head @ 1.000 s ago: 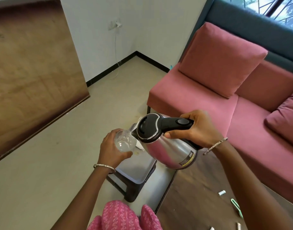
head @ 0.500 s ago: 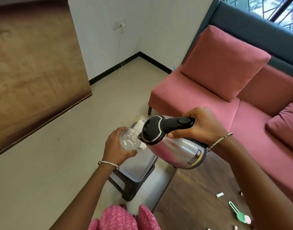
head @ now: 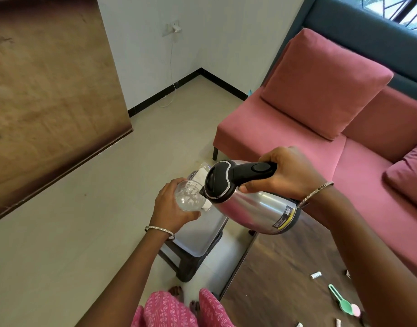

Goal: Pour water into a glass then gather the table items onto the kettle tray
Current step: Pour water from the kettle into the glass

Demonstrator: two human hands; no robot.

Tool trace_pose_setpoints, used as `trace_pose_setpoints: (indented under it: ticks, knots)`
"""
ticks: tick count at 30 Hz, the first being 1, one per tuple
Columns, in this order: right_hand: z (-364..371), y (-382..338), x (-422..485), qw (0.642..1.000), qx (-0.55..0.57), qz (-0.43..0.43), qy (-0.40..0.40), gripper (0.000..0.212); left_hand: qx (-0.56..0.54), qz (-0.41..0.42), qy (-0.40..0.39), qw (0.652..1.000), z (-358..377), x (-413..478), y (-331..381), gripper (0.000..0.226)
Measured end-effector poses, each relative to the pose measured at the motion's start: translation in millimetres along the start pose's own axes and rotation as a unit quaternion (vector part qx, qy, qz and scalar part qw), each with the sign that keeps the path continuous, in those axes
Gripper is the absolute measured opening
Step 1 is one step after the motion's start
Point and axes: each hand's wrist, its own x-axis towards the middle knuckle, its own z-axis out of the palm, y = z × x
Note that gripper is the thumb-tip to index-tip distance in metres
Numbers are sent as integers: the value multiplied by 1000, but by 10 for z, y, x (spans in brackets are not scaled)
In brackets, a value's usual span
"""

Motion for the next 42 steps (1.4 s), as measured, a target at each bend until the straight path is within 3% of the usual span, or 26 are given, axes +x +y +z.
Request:
trace_pose_setpoints:
  ticks: [42]
  knots:
    - [23, 92, 155, 999, -1, 32, -30, 60, -23, -22, -23, 999, 97, 234, -111, 89]
